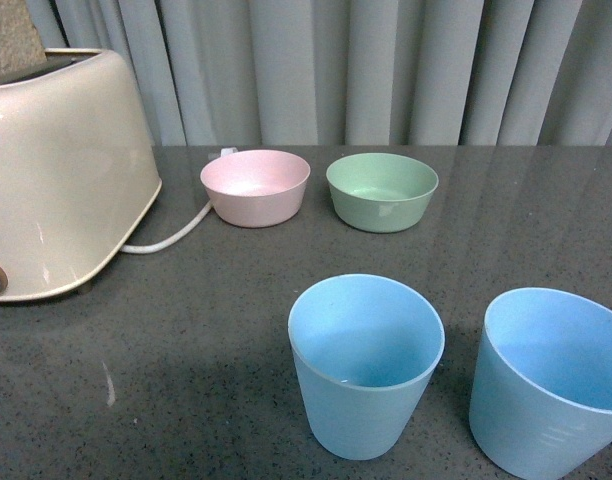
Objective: Stack blue cups with both arms
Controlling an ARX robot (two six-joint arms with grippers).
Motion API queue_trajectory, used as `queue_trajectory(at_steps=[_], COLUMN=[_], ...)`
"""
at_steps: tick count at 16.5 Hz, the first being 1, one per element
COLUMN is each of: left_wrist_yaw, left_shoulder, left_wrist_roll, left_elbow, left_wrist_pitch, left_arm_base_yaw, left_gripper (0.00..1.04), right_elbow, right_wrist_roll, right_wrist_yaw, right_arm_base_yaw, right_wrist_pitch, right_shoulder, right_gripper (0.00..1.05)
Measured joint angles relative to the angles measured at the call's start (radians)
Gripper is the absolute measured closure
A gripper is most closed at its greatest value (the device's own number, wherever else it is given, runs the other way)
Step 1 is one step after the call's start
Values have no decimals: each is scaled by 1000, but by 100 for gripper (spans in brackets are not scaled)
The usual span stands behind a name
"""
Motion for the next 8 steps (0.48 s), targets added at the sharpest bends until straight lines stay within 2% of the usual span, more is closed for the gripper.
queue_trajectory(at_steps=[8], left_wrist_yaw=[2], left_shoulder=[-18], left_wrist_roll=[0], left_elbow=[0], left_wrist_pitch=[13], left_arm_base_yaw=[0], left_gripper=[104], right_elbow=[0], right_wrist_roll=[0], right_wrist_yaw=[0], right_arm_base_yaw=[0], right_wrist_pitch=[1], right_shoulder=[0], right_gripper=[7])
